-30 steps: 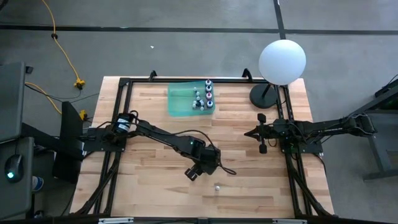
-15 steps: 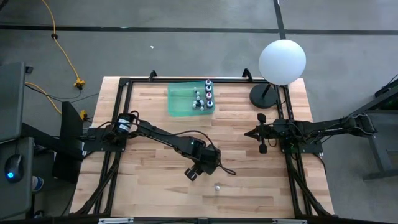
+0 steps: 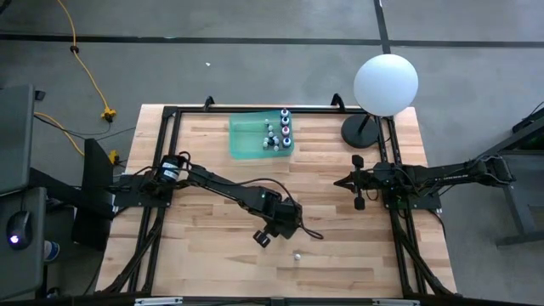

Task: Pick & Place food coloring
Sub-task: Put the small black food coloring bottle into the blue transparent bin

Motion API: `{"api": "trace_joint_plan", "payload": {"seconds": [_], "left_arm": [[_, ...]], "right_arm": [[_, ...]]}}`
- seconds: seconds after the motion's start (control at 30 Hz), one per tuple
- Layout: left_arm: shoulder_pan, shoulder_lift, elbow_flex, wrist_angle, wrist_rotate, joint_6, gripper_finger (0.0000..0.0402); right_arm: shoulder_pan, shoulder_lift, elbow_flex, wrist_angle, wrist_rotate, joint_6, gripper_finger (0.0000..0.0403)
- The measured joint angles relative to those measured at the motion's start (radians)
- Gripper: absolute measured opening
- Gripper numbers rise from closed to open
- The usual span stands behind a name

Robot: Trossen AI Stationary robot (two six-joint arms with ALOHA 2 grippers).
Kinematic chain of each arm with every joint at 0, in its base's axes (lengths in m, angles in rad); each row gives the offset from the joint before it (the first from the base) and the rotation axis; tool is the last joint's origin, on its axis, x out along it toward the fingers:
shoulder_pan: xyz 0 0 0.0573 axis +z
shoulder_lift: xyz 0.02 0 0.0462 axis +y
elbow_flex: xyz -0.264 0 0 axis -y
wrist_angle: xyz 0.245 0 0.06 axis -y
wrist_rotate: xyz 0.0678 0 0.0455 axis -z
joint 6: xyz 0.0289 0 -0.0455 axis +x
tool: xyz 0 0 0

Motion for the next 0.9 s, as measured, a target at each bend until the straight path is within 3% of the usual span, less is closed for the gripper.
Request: {"api": "trace_joint_plan", "payload": {"seconds": [0.5,0.9], "left_arm": [[0.0,0.002,0.055,-0.046,-0.007,-0.073,0.004],[0.041,-0.136,0.134,-0.207,-0.029,-0.357,0.0038]], "right_arm": [[0.0,0.0,0.0,0.0,0.0,0.0,0.0],[0.0,-0.001,0.0,-0.005,0.0,0.0,0.0]]}}
